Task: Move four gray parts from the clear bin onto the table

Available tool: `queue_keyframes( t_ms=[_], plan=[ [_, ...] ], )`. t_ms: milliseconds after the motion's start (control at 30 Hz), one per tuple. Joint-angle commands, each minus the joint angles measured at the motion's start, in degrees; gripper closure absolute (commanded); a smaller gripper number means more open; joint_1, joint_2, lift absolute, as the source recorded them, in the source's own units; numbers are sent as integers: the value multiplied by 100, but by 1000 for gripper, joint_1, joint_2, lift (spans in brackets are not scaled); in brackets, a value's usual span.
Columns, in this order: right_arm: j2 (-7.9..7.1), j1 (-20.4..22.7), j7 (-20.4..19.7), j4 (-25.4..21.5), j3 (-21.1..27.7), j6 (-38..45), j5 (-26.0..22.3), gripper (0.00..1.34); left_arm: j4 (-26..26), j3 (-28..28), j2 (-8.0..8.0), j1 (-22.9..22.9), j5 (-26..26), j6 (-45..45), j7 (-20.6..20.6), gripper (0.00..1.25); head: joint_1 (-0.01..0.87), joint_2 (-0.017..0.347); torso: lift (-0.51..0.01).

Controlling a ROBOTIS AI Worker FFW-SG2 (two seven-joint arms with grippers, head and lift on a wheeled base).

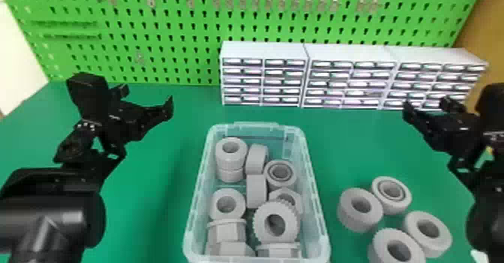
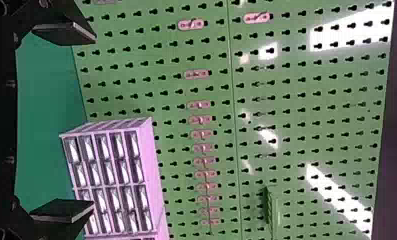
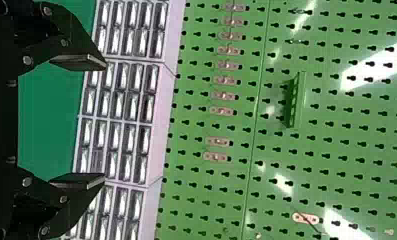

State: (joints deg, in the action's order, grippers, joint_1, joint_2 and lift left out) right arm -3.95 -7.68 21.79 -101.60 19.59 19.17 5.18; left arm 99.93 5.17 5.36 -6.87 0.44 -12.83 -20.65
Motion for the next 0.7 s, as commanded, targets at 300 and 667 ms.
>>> queue_keyframes(
  t_ms=[300,667],
  plan=[
    [0,-6,0,0,-52,34,0,470,0,-7,0,2,0,0,0,122,678,34,-50],
    [-27,-15,0,0,-104,60,-9,470,0,-7,0,-7,0,0,0,121,678,34,-50]
  ],
)
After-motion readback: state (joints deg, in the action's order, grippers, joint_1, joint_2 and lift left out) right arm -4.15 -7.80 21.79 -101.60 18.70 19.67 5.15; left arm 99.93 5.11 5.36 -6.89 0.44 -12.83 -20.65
